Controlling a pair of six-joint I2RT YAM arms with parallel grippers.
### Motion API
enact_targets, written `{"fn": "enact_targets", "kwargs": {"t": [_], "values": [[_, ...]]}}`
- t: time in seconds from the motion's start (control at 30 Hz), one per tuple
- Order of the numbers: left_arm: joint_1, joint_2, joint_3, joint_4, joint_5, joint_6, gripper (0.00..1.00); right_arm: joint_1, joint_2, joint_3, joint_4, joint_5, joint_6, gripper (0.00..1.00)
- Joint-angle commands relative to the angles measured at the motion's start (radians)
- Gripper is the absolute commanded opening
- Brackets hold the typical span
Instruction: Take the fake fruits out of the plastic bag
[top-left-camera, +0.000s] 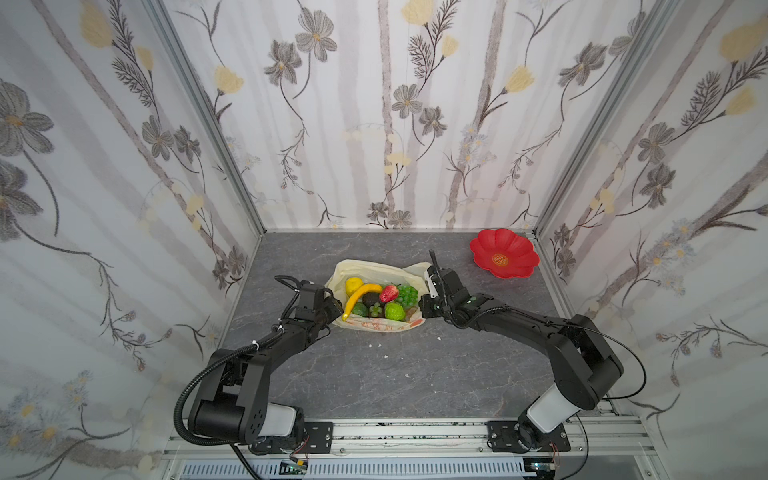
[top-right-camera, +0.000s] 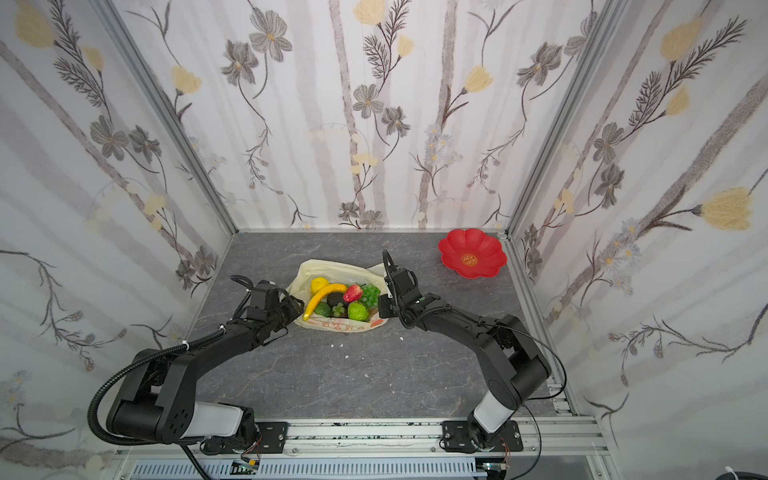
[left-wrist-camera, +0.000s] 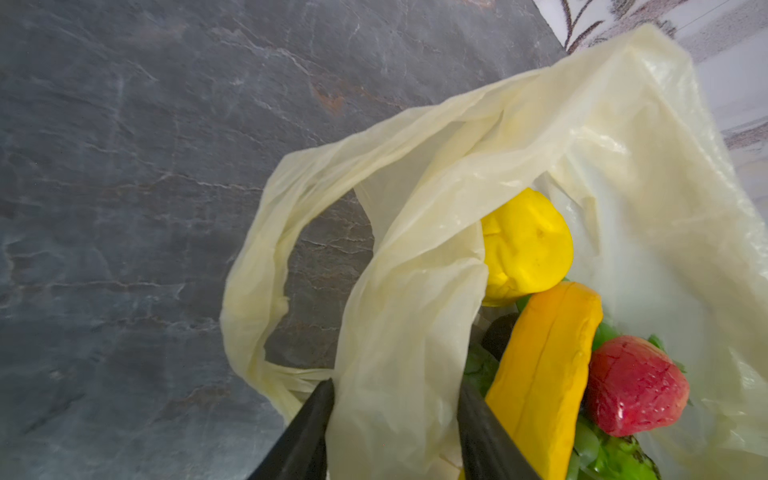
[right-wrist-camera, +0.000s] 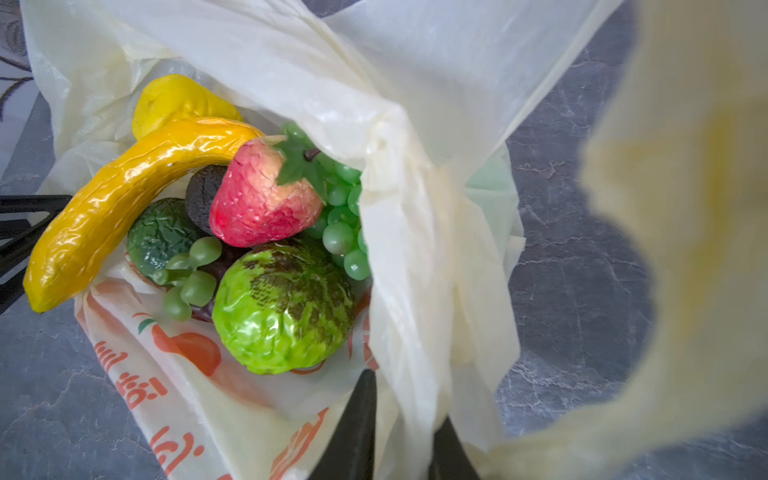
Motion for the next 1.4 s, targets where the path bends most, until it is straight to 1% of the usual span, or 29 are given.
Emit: {"fn": "enact_targets", "kwargs": {"t": [0.0,0.1,0.17,0.2,0.23,0.3,0.37,0.43,0.53,0.6,0.67,0.73,0.83,0.9,1.0,1.1,1.2,1.27,1.37], "values": [[0.002,0.013,-0.013,0.094,0.040,-0.023,0.32,0.044,-0.029,0.052,-0.081,0.106,-0.053,0.35],[0.002,0.018,-0.020,0.104,0.039,-0.018,0.21,0.109,-0.051,0.105,-0.183,0.267,-0.103,0.49],[0.001,0.018,-0.026,0.108,0.035,-0.015,0.15,0.135,-0.054,0.145,-0.242,0.365,-0.133,0.62],[0.001,0.017,-0.028,0.109,0.034,-0.014,0.12,0.139,-0.050,0.163,-0.259,0.384,-0.153,0.67],[0.001,0.017,-0.030,0.111,0.033,-0.013,0.10,0.139,-0.041,0.178,-0.265,0.396,-0.175,0.69],[0.001,0.017,-0.030,0.114,0.032,-0.011,0.04,0.140,-0.004,0.225,-0.281,0.450,-0.219,0.71],[0.001,0.014,-0.032,0.114,0.031,-0.010,0.02,0.141,0.052,0.283,-0.300,0.500,-0.257,0.73],[0.001,0.010,-0.032,0.114,0.031,-0.007,0.01,0.140,0.119,0.342,-0.310,0.530,-0.293,0.72],[0.001,0.000,-0.034,0.114,0.029,-0.003,0.00,0.131,0.225,0.426,-0.315,0.526,-0.333,0.70],[0.002,-0.002,-0.038,0.114,0.022,0.004,0.00,0.103,0.299,0.497,-0.353,0.521,-0.327,0.64],[0.008,-0.002,-0.044,0.114,0.012,0.007,0.00,0.068,0.335,0.532,-0.358,0.491,-0.324,0.57],[0.018,0.005,-0.053,0.114,-0.015,0.010,0.00,0.026,0.346,0.536,-0.324,0.422,-0.329,0.49],[0.050,0.018,-0.071,0.118,-0.033,0.013,0.00,-0.049,0.360,0.541,-0.271,0.247,-0.324,0.28],[0.083,0.017,-0.085,0.127,-0.026,0.013,0.00,-0.105,0.374,0.539,-0.234,0.114,-0.304,0.20],[0.129,0.006,-0.099,0.138,-0.014,0.010,0.00,-0.161,0.419,0.567,-0.219,-0.052,-0.243,0.15],[0.167,0.000,-0.104,0.143,-0.010,0.002,0.00,-0.157,0.452,0.585,-0.193,-0.179,-0.195,0.13],[0.180,0.007,-0.089,0.152,0.007,0.000,0.00,-0.142,0.474,0.596,-0.154,-0.249,-0.158,0.12],[0.171,0.019,-0.070,0.154,0.025,0.005,0.00,-0.123,0.489,0.620,-0.149,-0.253,-0.152,0.13],[0.134,0.030,-0.047,0.152,0.032,0.029,0.00,-0.096,0.526,0.691,-0.181,-0.238,-0.156,0.14]]}}
